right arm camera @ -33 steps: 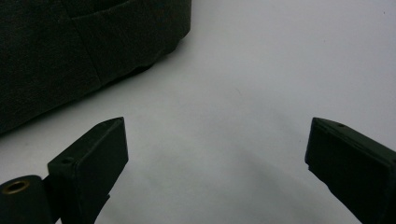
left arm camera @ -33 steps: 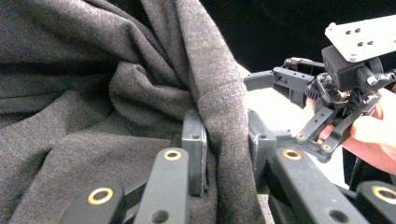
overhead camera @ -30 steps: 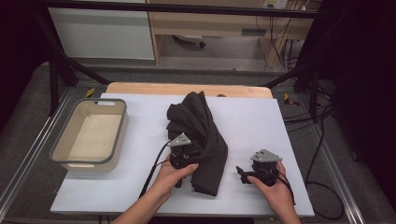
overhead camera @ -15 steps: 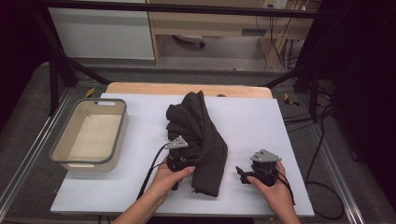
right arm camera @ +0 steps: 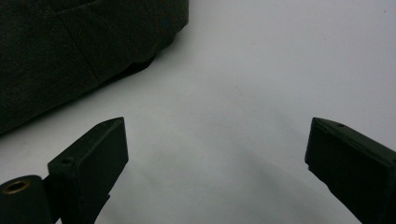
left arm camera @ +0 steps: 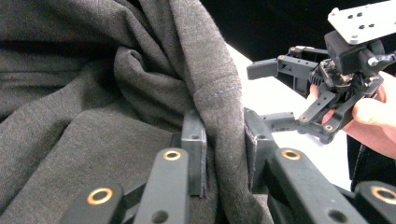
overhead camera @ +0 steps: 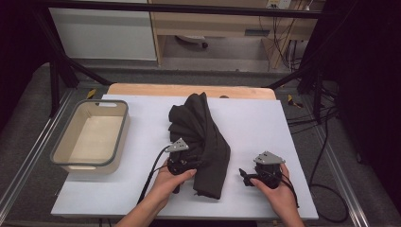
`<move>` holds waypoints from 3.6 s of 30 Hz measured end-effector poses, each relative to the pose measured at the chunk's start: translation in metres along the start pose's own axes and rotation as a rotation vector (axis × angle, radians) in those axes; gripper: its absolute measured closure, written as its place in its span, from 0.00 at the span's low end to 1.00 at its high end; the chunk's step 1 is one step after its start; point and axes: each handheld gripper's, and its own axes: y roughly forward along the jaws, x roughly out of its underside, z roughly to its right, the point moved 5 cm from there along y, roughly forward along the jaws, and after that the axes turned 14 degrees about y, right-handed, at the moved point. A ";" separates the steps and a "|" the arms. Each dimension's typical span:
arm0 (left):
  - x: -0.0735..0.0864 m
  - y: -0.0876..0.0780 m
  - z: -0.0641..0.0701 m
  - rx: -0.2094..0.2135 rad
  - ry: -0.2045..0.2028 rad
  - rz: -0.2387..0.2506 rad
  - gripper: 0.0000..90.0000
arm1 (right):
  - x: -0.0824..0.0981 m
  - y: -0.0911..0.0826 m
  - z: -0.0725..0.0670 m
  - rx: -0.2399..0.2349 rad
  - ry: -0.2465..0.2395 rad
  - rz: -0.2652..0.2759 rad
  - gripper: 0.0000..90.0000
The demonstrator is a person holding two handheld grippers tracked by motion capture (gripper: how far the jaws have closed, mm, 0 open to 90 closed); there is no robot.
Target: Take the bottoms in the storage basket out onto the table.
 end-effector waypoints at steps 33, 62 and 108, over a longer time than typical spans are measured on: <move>-0.023 -0.008 -0.003 -0.049 0.001 0.065 0.23 | 0.000 -0.002 -0.001 -0.004 0.001 0.005 0.07; -0.047 -0.033 -0.014 -0.114 0.010 0.120 0.07 | -0.002 -0.003 0.000 -0.036 0.005 0.021 0.03; -0.075 -0.100 -0.044 -0.279 0.074 0.129 0.08 | -0.002 -0.005 0.002 -0.040 0.003 0.024 0.03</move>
